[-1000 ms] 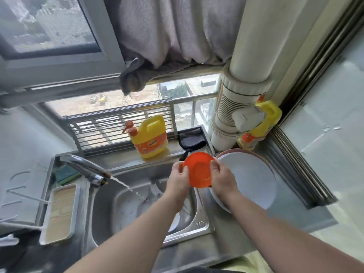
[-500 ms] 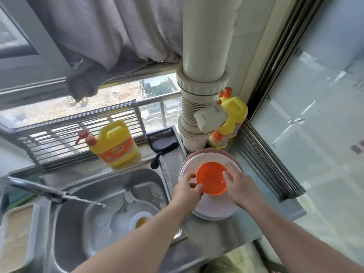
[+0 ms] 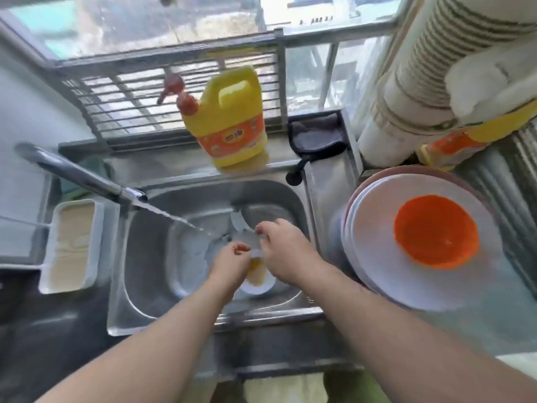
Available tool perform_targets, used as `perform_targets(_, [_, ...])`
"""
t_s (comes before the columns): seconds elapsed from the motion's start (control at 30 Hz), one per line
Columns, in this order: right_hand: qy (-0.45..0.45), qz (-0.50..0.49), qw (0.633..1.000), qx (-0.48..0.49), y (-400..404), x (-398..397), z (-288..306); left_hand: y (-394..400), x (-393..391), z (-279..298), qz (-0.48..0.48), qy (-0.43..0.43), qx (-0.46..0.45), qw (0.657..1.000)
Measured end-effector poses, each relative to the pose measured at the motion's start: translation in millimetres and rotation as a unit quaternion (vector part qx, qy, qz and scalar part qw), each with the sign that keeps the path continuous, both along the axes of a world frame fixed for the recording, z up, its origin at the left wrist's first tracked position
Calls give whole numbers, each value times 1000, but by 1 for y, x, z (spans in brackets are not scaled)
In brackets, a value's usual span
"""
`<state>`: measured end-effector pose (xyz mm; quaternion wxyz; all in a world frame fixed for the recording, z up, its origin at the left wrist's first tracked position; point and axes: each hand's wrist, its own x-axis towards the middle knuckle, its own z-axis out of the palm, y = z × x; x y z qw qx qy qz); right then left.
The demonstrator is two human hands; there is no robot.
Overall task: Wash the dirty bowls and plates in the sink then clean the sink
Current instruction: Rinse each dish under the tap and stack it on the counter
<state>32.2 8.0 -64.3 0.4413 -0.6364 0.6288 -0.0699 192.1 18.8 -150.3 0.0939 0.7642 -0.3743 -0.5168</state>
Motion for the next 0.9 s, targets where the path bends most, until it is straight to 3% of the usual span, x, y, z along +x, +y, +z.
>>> perform_targets(0.17, [148, 89, 978, 115, -11, 43, -86, -1, 37, -42, -146, -109, 81, 980])
perform_targets(0.27, [220, 104, 957, 156, -12, 46, -127, -2, 44, -57, -216, -114, 135, 960])
perform_targets(0.4, [253, 123, 948, 146, -8, 45, -150, -4, 50, -71, -288, -136, 90, 943])
perform_targets(0.6, [248, 182, 935, 177, -19, 54, -141, -3, 58, -65, -236, -130, 16, 963])
perform_targets(0.73, [218, 140, 949, 180, -27, 60, -134, -11, 58, -57, -224, -132, -32, 965])
perform_targets(0.9, [177, 61, 975, 122, -36, 58, -121, -15, 68, -43, -130, 34, -16, 991])
